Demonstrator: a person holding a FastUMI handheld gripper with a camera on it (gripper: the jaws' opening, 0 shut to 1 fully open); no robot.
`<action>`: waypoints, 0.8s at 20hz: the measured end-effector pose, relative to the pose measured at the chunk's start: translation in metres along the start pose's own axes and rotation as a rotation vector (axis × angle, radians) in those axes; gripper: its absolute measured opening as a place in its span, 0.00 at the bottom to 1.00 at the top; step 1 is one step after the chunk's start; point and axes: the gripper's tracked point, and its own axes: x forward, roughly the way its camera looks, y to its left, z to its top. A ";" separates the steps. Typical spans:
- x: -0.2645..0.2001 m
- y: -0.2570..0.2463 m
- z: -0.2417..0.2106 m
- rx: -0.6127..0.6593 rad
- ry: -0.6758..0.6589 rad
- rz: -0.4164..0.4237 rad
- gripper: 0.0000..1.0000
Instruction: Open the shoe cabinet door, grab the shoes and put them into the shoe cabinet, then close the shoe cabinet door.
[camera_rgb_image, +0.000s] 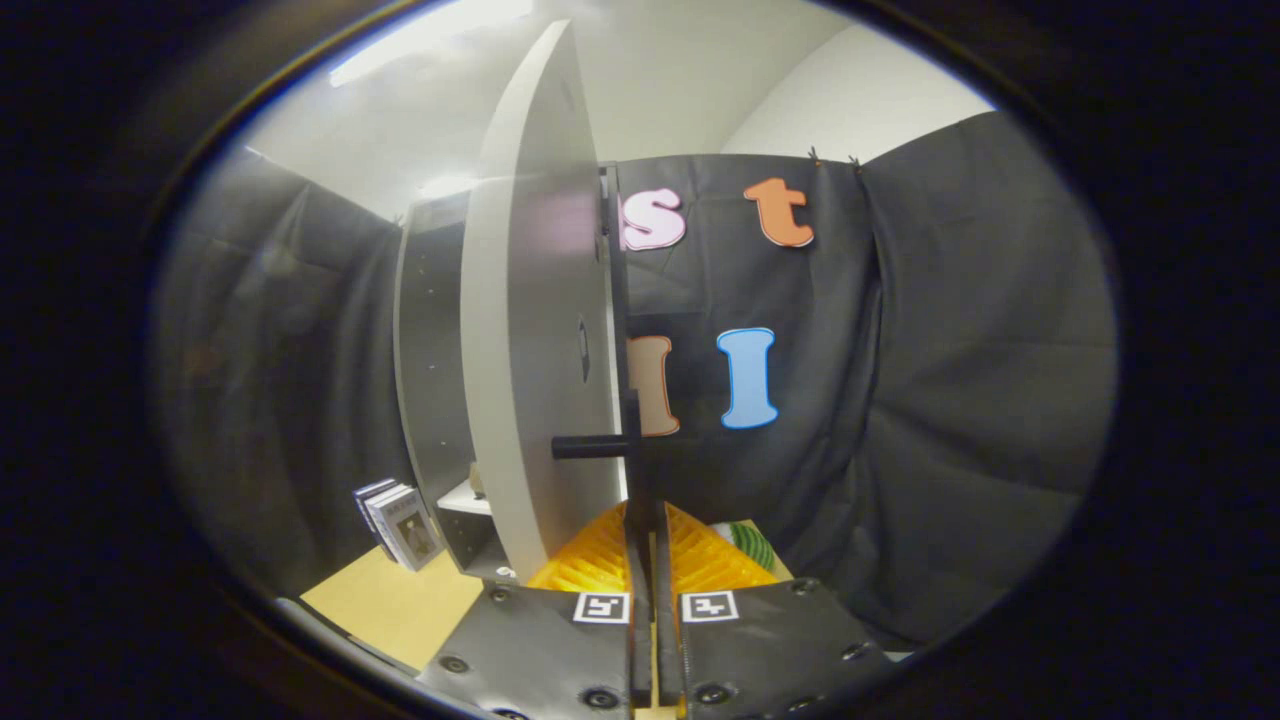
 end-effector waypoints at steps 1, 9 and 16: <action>-0.003 -0.002 0.000 -0.003 -0.003 0.000 0.05; -0.052 -0.006 0.011 -0.020 -0.033 -0.029 0.05; -0.083 0.051 0.005 -0.049 -0.075 -0.069 0.05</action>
